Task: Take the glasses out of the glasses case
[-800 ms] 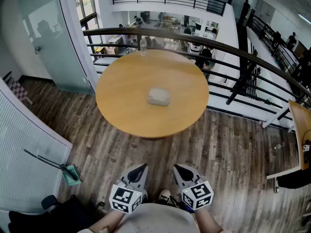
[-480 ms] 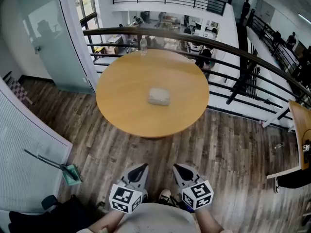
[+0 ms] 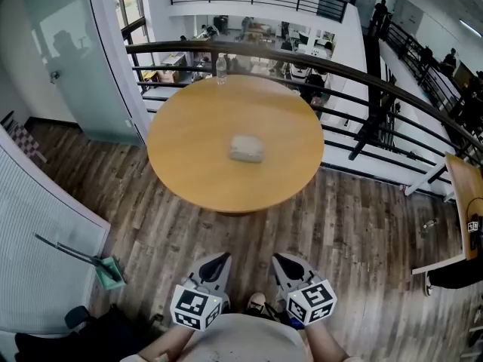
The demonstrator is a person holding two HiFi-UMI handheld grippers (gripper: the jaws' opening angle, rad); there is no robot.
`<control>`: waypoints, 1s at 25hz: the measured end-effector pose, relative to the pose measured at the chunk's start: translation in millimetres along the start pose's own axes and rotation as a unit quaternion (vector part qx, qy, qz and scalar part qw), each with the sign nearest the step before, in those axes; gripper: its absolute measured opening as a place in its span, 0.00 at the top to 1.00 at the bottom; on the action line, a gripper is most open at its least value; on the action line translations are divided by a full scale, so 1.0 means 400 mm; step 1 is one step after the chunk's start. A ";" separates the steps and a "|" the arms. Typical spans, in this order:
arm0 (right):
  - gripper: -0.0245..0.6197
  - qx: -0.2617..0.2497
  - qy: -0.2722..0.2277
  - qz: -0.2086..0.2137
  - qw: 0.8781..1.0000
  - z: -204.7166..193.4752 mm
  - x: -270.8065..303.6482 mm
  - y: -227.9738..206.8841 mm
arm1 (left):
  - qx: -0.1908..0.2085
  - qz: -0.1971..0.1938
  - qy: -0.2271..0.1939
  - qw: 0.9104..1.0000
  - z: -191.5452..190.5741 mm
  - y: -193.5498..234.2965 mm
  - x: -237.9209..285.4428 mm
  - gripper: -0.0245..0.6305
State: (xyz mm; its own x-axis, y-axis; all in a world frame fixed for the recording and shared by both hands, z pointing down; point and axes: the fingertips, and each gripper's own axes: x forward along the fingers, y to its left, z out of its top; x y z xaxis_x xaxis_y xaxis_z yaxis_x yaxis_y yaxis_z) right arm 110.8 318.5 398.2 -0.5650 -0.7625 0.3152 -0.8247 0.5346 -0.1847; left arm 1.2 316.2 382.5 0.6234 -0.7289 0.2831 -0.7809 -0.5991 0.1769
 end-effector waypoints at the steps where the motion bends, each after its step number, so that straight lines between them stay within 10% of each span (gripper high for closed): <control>1: 0.92 0.002 -0.002 -0.002 1.000 0.000 0.002 0.002 | 0.000 -0.001 -0.001 1.000 -0.001 0.005 -0.003 0.93; 25: 0.92 0.023 -0.027 -0.051 0.998 0.031 0.127 -0.019 | 0.013 -0.049 0.008 0.999 0.010 0.157 0.003 0.93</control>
State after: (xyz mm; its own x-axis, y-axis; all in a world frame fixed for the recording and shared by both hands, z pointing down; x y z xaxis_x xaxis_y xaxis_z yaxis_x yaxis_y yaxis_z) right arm 88.1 271.3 404.2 -0.4773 -0.8312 0.2850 -0.8778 0.4366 -0.1969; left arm -47.0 276.4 390.0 0.6965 -0.6606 0.2802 -0.7141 -0.6762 0.1811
